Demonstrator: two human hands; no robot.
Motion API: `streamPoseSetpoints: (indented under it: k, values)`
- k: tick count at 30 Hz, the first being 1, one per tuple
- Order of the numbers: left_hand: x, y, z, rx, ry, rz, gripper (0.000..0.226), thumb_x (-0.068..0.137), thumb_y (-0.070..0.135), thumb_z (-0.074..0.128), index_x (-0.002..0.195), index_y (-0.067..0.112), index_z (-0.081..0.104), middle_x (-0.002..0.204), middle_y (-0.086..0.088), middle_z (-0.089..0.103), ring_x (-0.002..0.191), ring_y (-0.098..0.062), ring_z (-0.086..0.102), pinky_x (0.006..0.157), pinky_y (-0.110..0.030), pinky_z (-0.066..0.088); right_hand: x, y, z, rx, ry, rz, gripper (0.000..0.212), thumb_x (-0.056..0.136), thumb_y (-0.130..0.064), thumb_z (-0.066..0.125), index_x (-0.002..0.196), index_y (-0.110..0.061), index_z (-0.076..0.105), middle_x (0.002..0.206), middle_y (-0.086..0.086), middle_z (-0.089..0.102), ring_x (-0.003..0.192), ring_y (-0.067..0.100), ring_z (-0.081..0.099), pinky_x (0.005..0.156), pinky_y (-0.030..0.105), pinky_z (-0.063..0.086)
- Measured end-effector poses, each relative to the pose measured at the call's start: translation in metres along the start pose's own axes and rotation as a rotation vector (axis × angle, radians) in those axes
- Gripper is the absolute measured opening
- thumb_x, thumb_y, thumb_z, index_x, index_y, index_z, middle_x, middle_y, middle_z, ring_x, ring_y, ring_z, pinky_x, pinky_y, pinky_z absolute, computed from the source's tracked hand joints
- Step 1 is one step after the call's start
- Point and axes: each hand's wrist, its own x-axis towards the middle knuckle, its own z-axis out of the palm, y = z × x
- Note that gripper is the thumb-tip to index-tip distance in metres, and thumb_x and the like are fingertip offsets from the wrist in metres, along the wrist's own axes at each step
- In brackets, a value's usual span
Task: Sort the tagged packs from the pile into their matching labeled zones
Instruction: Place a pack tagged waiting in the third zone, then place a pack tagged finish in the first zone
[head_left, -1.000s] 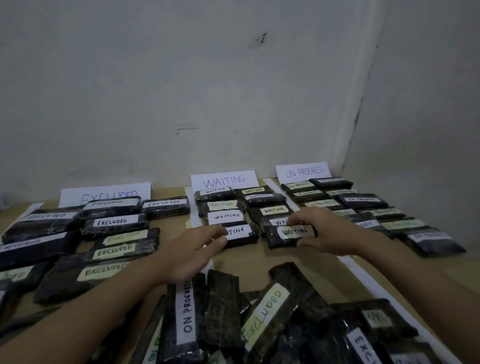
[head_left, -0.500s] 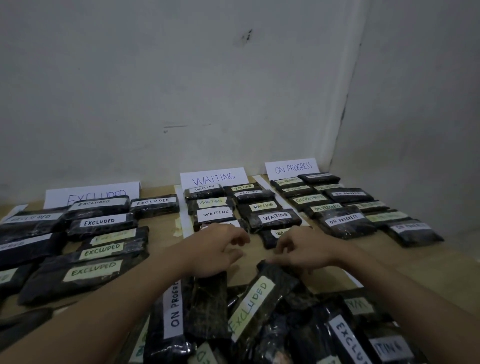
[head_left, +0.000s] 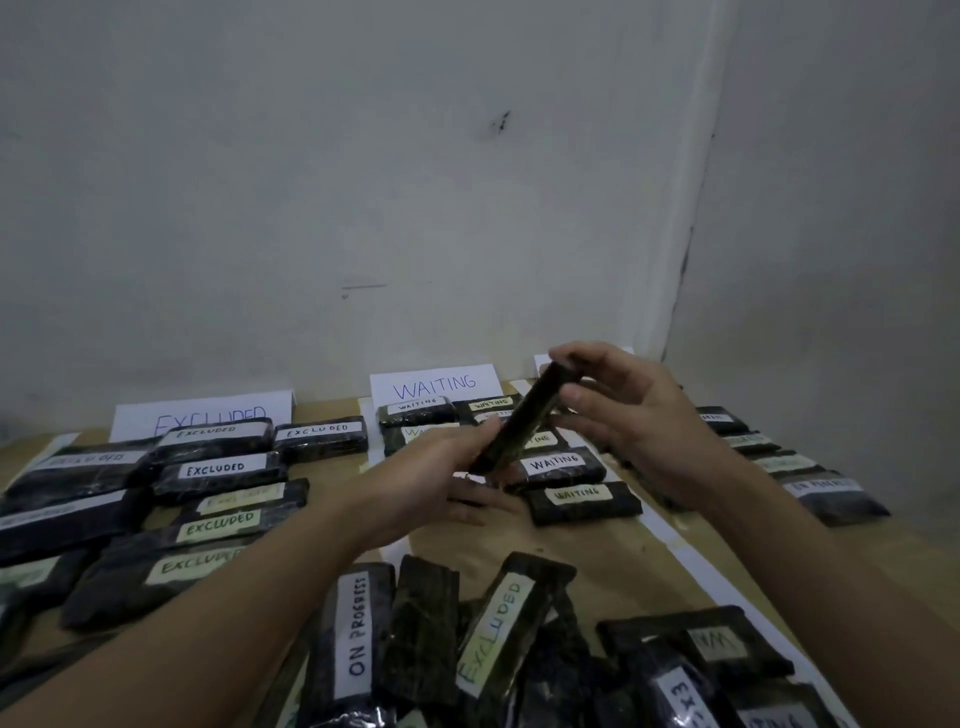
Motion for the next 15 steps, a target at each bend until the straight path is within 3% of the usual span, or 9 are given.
streamPoseSetpoints:
  k: [3,6,10,15]
  values:
    - [-0.003,-0.003,-0.008,-0.132,0.217,0.216,0.033,0.086,0.020,0.061,0.117,0.014,0.053,0.110,-0.009,0.065,0.084,-0.022,0.070,0.064,-0.022,0.056,-0.005,0.005,0.002,0.012,0.013,0.007,0.051,0.073,0.009,0.065,0.117,-0.017,0.061,0.111,0.002,0.066,0.106,0.022,0.063,0.092,0.041,0.052]
    - [-0.012,-0.004,-0.014,-0.046,0.421,0.449,0.044,0.077,0.008,0.071,0.113,0.022,0.049,0.105,0.003,0.062,0.083,-0.015,0.070,0.066,-0.019,0.056,-0.011,0.013,0.005,0.065,-0.006,0.025,0.060,0.068,0.015,0.064,0.120,-0.015,0.059,0.118,0.009,0.063,0.105,0.028,0.064,0.091,0.041,0.053]
    - [-0.025,0.000,-0.015,0.087,0.454,0.594,0.048,0.075,0.001,0.071,0.111,0.018,0.045,0.099,0.011,0.060,0.075,-0.008,0.070,0.060,-0.014,0.053,-0.015,0.016,0.008,-0.003,0.001,0.046,0.056,0.076,0.019,0.059,0.117,-0.021,0.061,0.113,0.006,0.067,0.100,0.030,0.065,0.085,0.034,0.054]
    - [-0.031,0.002,-0.019,0.157,0.441,0.648,0.049,0.073,-0.002,0.072,0.107,0.020,0.046,0.107,0.003,0.059,0.082,-0.013,0.070,0.062,-0.018,0.055,-0.014,0.013,0.014,-0.038,0.010,0.059,0.050,0.078,0.016,0.059,0.114,-0.019,0.062,0.113,0.008,0.067,0.094,0.025,0.067,0.078,0.030,0.054]
